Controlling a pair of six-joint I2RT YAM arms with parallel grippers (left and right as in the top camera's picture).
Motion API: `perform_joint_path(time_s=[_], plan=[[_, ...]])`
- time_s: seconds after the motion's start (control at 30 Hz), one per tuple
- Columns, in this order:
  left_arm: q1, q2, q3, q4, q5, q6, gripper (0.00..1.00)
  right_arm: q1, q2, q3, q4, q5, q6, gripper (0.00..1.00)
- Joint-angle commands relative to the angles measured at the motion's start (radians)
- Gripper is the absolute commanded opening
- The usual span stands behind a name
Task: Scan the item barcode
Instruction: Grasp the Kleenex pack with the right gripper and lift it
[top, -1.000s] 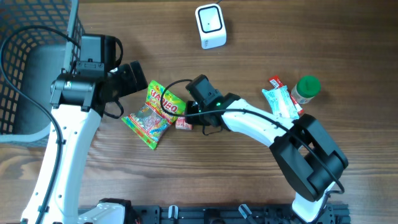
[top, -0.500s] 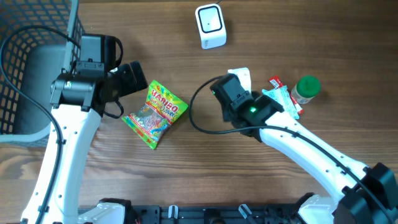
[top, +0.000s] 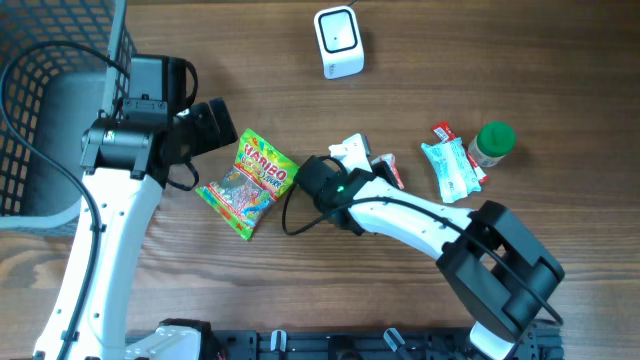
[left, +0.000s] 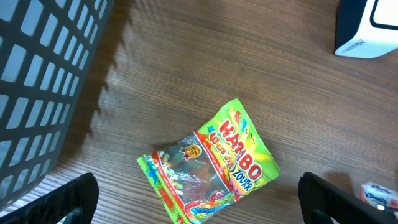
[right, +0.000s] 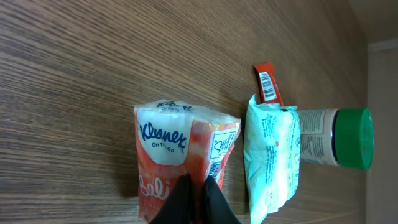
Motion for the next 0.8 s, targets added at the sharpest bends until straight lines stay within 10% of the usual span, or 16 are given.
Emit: perform_joint_path(time_s=[0.0,0.3,0.57,0.77], plan=[[-0.003,0.003,-0.001,0.003,0.005,0.005,1.0,0.003,0.02,-0.003,0.003,0.033,-0.004,0.04],[-0.003,0.003,-0.001,0.003,0.005,0.005,1.0,0.003,0.02,-0.003,0.054,-0.142,-0.004,0.09],[-0.003,0.003,-0.001,0.003,0.005,0.005,1.0,-0.006,-0.117,0.07,0.074,-0.182,-0.111,0.64],[-0.003,0.003,-0.001,0.003,0.005,0.005,1.0,-0.25,-0.222,0.075,0.018,-0.786,-0.211,0.68]])
